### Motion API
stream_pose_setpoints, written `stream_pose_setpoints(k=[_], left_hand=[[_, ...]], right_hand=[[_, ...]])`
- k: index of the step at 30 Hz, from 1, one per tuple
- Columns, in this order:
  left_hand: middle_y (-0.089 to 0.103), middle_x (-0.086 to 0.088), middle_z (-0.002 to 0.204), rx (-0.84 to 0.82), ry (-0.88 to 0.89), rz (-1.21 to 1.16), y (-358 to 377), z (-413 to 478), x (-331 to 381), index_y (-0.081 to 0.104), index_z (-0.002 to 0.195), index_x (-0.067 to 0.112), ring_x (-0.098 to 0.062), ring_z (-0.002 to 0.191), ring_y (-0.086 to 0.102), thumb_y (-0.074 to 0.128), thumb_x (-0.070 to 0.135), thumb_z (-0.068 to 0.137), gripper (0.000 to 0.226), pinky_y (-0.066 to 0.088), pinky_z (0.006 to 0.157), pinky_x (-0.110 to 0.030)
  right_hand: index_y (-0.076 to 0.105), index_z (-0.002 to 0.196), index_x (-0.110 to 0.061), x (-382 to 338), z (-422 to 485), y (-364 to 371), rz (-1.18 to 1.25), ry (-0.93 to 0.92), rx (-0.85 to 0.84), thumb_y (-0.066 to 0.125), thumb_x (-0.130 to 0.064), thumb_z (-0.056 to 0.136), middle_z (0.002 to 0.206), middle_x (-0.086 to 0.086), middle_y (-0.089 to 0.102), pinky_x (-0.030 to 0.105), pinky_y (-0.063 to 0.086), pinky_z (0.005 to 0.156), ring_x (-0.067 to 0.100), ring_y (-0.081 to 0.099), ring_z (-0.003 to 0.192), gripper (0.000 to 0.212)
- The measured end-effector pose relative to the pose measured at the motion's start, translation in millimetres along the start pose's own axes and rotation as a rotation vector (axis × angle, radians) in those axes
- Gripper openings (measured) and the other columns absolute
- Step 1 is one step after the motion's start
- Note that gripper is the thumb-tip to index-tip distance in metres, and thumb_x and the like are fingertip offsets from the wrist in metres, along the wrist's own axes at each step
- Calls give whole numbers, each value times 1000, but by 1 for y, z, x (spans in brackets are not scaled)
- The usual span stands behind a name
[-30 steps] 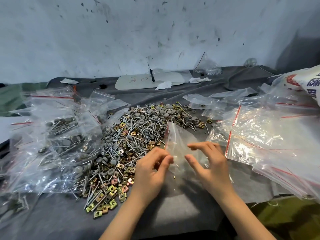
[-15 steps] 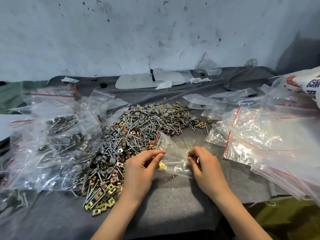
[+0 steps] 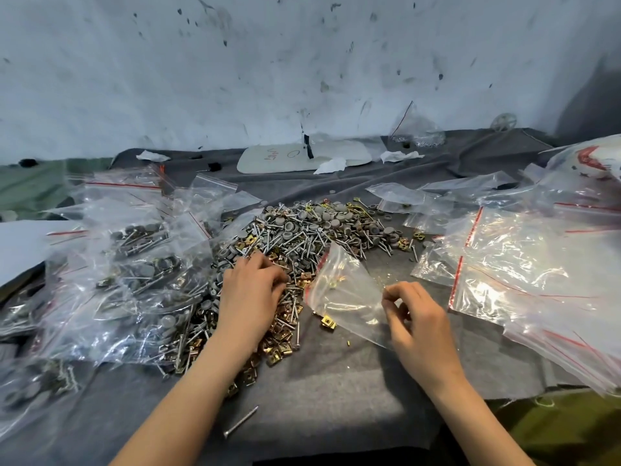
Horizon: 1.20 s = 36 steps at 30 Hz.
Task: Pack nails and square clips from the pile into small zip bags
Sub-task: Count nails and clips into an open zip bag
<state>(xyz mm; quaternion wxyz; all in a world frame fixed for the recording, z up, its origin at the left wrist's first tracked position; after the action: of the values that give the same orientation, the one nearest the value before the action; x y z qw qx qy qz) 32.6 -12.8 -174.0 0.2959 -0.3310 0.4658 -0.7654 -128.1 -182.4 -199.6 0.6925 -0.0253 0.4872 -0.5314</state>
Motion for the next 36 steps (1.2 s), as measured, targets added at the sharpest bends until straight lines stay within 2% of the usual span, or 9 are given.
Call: stream_pose_setpoints(k=[6, 10, 13, 17, 21, 25, 28, 32, 36], left_hand=[[49, 9, 105, 29, 122, 17, 4, 0, 5, 65, 92, 27, -13, 100, 45, 63, 32, 87, 7, 31, 85, -30], [58, 15, 98, 131, 66, -477, -12, 1, 8, 59, 90, 31, -8, 96, 51, 61, 21, 90, 10, 41, 87, -30], [66, 9, 84, 13, 45, -775, -19, 5, 22, 62, 88, 34, -9, 77, 63, 63, 12, 89, 22, 53, 73, -26], [68, 6, 70, -114, 67, -738, -19, 11, 33, 72, 83, 26, -10, 61, 58, 70, 11, 84, 15, 48, 60, -23], [63, 17, 59, -179, 41, -788, -16, 11, 35, 72, 81, 23, 3, 55, 51, 73, 8, 80, 15, 43, 56, -13], [65, 9, 80, -168, 63, -739, -21, 11, 38, 72, 85, 28, -6, 72, 57, 73, 10, 80, 19, 47, 69, -15], [69, 5, 91, -206, 55, -765, -22, 10, 42, 71, 100, 25, -11, 83, 64, 72, 4, 80, 29, 53, 79, -18], [67, 4, 89, -232, 74, -860, -25, 6, 51, 64, 117, 19, -2, 81, 63, 69, -5, 80, 44, 52, 79, -15], [71, -2, 90, -187, 118, -913, -35, 2, 57, 64, 111, 23, -7, 82, 67, 67, -4, 82, 39, 53, 79, -16]], right_hand=[[60, 90, -13, 0, 0, -2, 24, -4, 10, 63, -2, 87, 88, -6, 56, 35, 51, 64, 7, 54, 72, 12], [60, 89, -14, 0, 0, -1, 41, -2, 6, 63, -3, 87, 89, -7, 56, 37, 52, 64, 8, 55, 72, 12], [61, 90, -14, 0, -1, -2, 41, -9, 7, 64, -2, 87, 89, -6, 57, 38, 53, 64, 9, 56, 72, 12], [61, 89, -14, -1, -1, -3, 40, -14, 11, 65, -2, 86, 88, -6, 57, 37, 54, 62, 9, 56, 71, 12], [60, 87, -14, -4, -1, -1, 11, -38, 1, 65, -3, 86, 87, -8, 55, 37, 53, 60, 9, 53, 69, 12], [60, 86, -11, -7, -2, 1, -26, -67, -20, 65, -2, 85, 87, -5, 55, 40, 52, 60, 16, 54, 68, 11], [59, 85, -11, -8, -2, 1, -35, -73, -25, 65, -2, 85, 86, -4, 56, 40, 52, 61, 17, 54, 68, 11], [60, 86, -11, -7, -3, 0, -25, -77, -6, 64, -2, 86, 85, -5, 56, 37, 51, 61, 15, 53, 68, 10], [59, 87, -13, -5, -3, -3, 14, -61, 29, 64, -1, 86, 85, -7, 57, 37, 52, 61, 13, 54, 70, 13]])
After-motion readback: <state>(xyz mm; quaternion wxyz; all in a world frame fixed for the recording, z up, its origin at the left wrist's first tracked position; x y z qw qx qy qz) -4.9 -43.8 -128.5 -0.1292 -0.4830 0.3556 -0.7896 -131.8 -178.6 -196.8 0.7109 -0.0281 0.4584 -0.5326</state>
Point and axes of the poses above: each hand's wrist, its own z-axis towards the middle knuckle, its own y-axis out of the palm, x = y × z, the point moved 7 cm from there along z, towards the middle knuckle
